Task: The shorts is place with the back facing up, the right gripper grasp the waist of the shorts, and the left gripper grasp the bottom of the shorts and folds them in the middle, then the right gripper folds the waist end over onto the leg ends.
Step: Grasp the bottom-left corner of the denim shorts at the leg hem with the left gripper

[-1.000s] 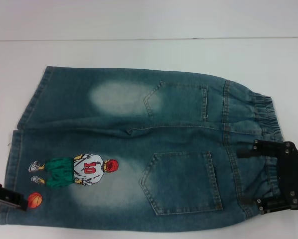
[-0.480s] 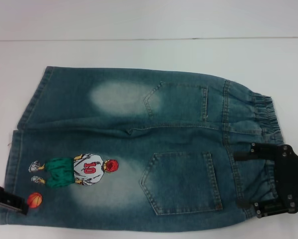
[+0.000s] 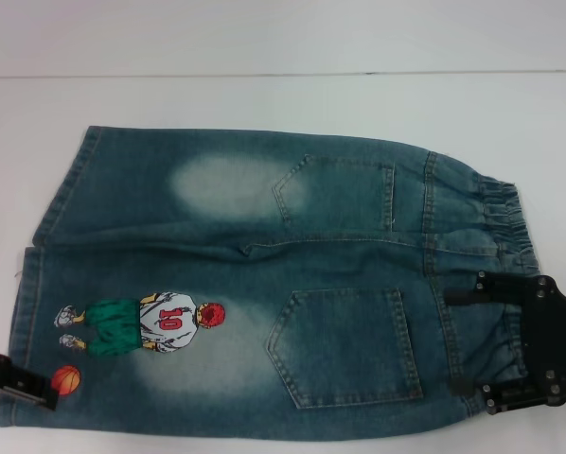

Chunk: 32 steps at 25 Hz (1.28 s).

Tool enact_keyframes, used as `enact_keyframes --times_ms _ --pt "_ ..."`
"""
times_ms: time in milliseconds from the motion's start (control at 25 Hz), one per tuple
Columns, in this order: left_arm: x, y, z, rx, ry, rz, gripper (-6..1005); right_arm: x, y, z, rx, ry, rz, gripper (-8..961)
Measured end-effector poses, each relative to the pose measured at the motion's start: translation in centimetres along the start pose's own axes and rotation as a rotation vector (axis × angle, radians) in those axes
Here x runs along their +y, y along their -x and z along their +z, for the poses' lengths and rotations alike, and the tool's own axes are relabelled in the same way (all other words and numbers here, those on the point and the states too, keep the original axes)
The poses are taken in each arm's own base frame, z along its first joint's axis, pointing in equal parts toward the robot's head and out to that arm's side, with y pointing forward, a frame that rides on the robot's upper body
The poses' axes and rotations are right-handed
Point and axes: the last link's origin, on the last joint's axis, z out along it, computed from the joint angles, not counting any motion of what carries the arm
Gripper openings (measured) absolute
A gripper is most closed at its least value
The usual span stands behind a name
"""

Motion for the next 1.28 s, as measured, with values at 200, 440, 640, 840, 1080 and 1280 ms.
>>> enact_keyframes --times_ms 200,440,640,840,1080,1280 --pt "0.1 -0.1 -0.1 -0.003 0.001 0.001 885 0.0 0.0 0.0 -0.002 -0.002 0.002 923" --pt "0.4 -0.1 -0.3 -0.018 0.009 0.008 883 0.0 0.0 0.0 -0.003 -0.007 0.003 922" --pt "0.6 -0.3 -0.2 -0.026 0.0 0.022 595 0.0 0.0 0.1 -0.008 -0.008 0.006 922" --pt "1.0 -0.6 0.1 -0.033 -0.003 0.037 358 0.0 -0.1 0.1 -0.012 -0.012 0.009 922" --pt "1.3 -0.9 0.2 -0.025 -0.019 0.051 172 0.2 -0.1 0.1 -0.017 -0.014 0.011 922" --pt "1.5 -1.2 0.3 -0.019 -0.032 0.065 106 0.3 -0.3 0.1 -0.023 -0.015 0.018 922"
